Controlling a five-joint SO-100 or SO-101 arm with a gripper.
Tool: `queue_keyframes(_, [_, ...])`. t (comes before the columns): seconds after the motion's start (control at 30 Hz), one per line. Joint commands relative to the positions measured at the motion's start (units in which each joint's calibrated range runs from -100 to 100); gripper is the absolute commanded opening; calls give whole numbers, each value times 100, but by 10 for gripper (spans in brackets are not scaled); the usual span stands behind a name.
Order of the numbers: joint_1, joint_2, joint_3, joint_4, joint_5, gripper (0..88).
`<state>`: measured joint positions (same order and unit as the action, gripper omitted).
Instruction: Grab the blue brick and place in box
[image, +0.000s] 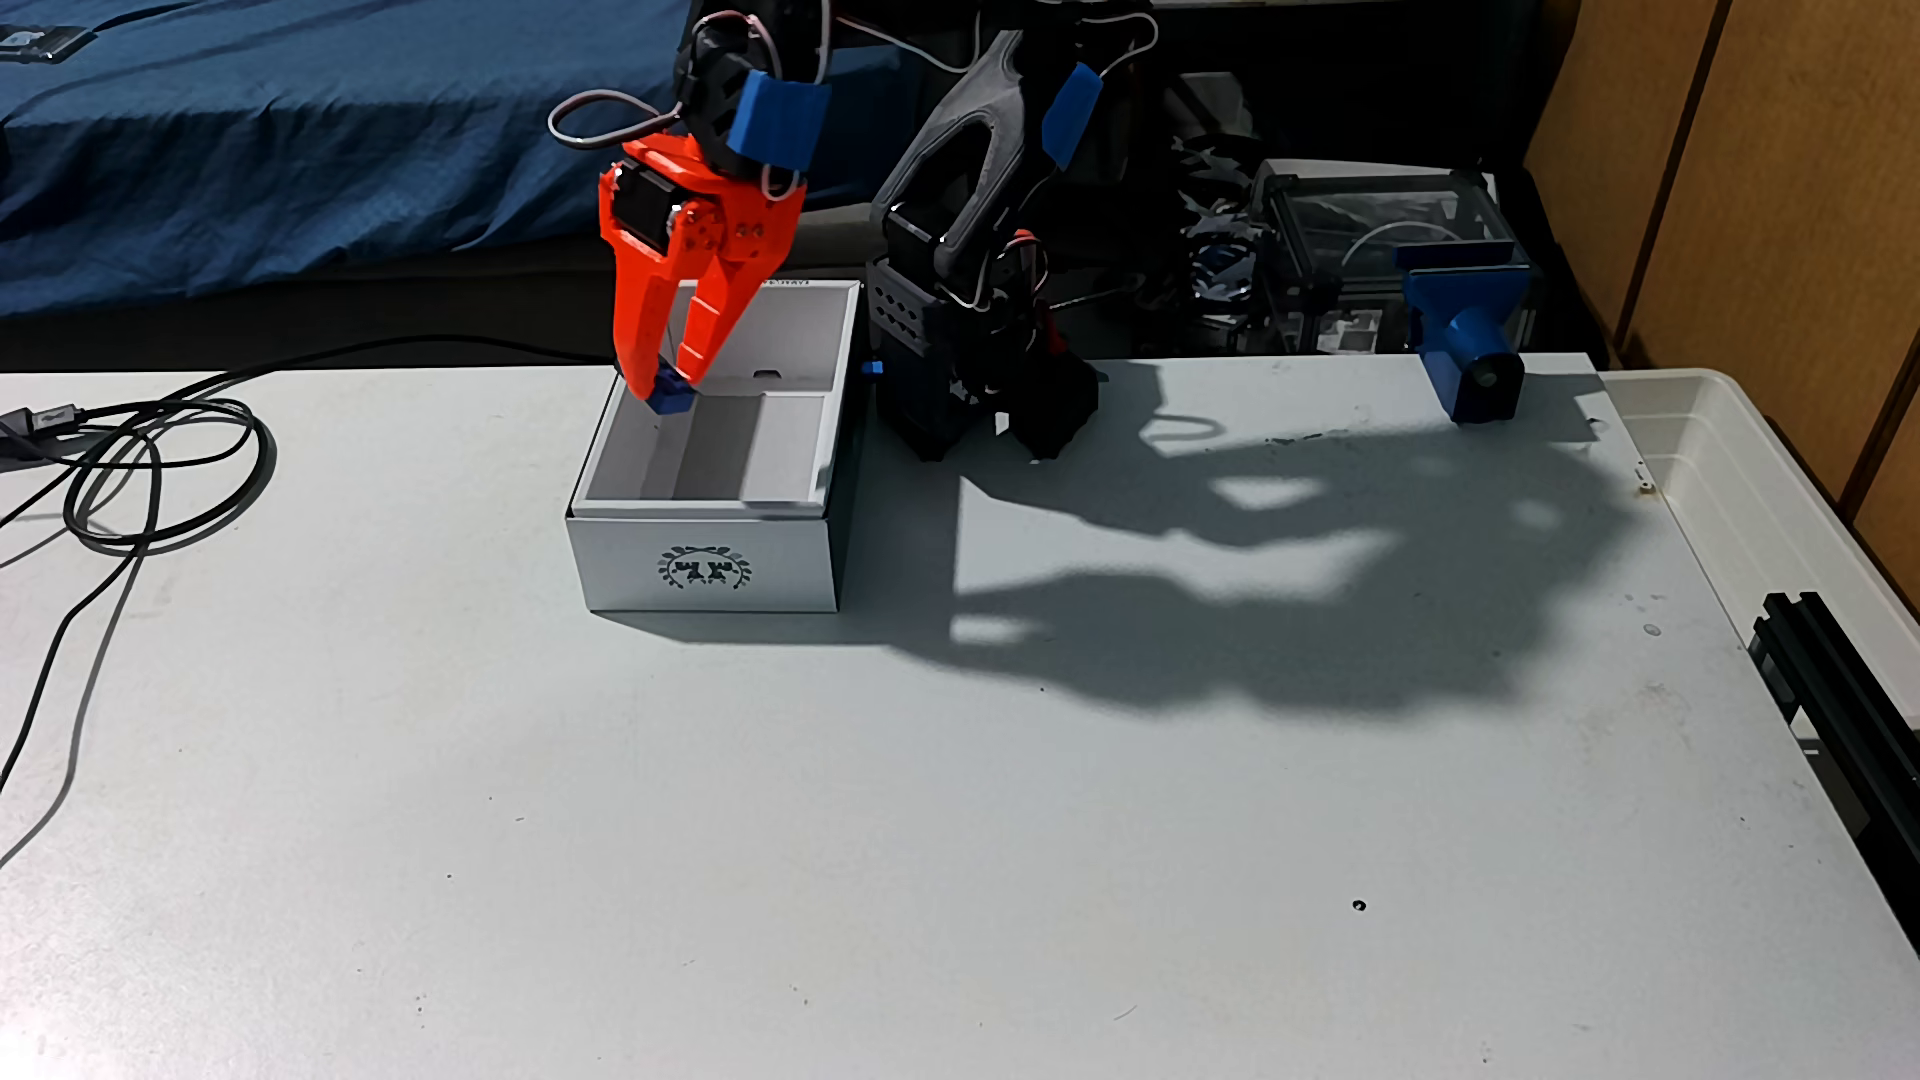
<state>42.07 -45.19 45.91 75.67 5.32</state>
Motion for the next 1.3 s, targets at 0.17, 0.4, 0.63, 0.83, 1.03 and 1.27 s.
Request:
queue_keyframes(0.17, [949, -103, 325, -57, 460, 11])
queue_keyframes(0.4, [1076, -35, 484, -100, 550, 30])
queue_keyframes(0.63, [1083, -44, 502, -57, 550, 198])
queue_keyframes(0.83, [1083, -78, 502, -75, 544, 212])
queue_keyframes(1.03, [868, -120, 396, -100, 497, 129])
queue_keyframes(1.27, [-722, -120, -270, -143, 492, 8])
